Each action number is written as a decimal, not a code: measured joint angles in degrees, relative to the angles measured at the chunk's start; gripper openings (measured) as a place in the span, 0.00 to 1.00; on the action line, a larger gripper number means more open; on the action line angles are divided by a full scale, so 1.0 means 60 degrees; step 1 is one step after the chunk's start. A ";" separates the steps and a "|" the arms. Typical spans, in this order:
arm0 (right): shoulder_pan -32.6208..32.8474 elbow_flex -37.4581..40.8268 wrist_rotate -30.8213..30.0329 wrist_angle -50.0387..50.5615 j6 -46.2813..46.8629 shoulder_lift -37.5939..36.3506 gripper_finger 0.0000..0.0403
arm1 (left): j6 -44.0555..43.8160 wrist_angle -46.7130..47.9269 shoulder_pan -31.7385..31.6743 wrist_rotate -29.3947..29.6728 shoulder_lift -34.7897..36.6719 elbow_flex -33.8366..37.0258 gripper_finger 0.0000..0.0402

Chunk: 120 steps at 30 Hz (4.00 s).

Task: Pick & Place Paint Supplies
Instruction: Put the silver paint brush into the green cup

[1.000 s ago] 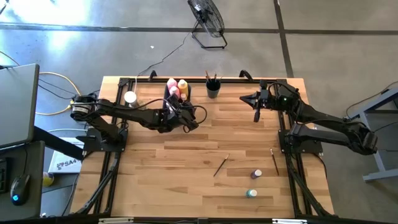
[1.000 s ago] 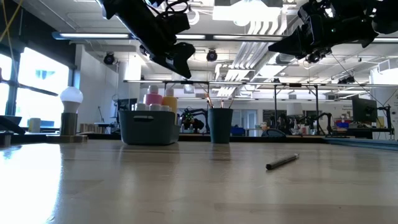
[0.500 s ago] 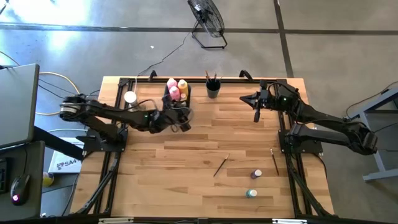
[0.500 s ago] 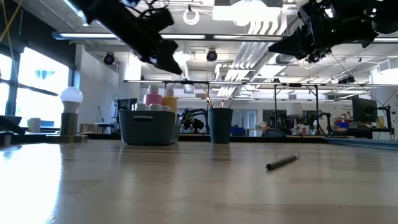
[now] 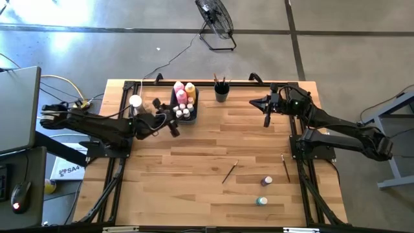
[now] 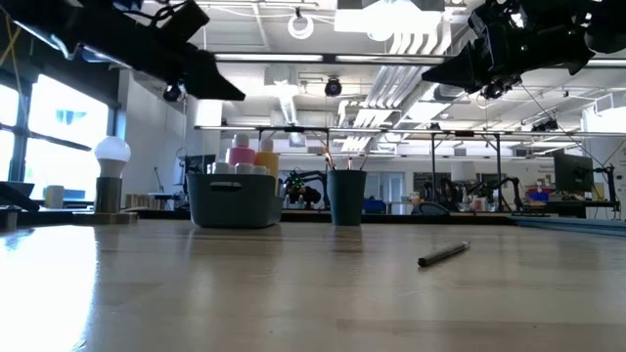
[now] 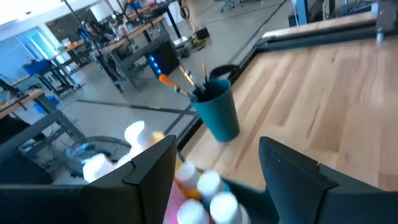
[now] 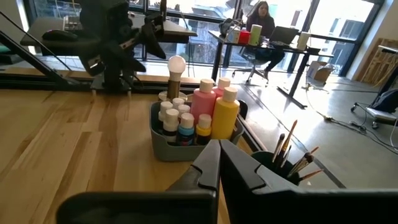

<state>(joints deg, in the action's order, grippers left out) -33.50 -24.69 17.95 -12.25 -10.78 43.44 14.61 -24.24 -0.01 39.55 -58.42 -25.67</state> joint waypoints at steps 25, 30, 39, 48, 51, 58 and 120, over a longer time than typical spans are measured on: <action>0.0000 0.0000 0.0007 0.0004 0.0002 0.0000 0.00 | -0.0262 -0.0449 0.0000 -0.0262 0.0048 0.0524 0.56; 0.0000 0.0000 0.0008 0.0004 0.0000 0.0000 0.00 | -0.0262 -0.0445 0.0000 -0.0219 0.0048 0.0524 0.56; 0.0000 0.0000 0.0000 0.0004 0.0002 0.0000 0.00 | -0.0262 -0.0431 0.0000 -0.0211 0.0048 0.0524 0.56; 0.0000 0.0000 0.0001 0.0004 0.0002 0.0000 0.00 | -0.0269 -0.0371 0.0000 -0.0208 0.0048 0.0524 0.56; 0.0000 0.0000 0.0004 0.0004 0.0003 0.0000 0.00 | -0.0303 -0.0369 0.0000 -0.0208 0.0048 0.0524 0.56; 0.0000 0.0000 0.0003 0.0004 0.0003 0.0000 0.00 | -0.0434 -0.0369 0.0000 -0.0204 0.0048 0.0524 0.56; 0.4506 -0.3687 -0.2888 0.7289 0.2451 0.1188 0.00 | -0.0732 0.1074 0.0004 0.0096 0.0044 0.0524 0.56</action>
<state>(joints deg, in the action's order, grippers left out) -6.46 -46.81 0.62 31.49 3.92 50.57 10.22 -17.80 0.01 40.13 -58.15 -22.52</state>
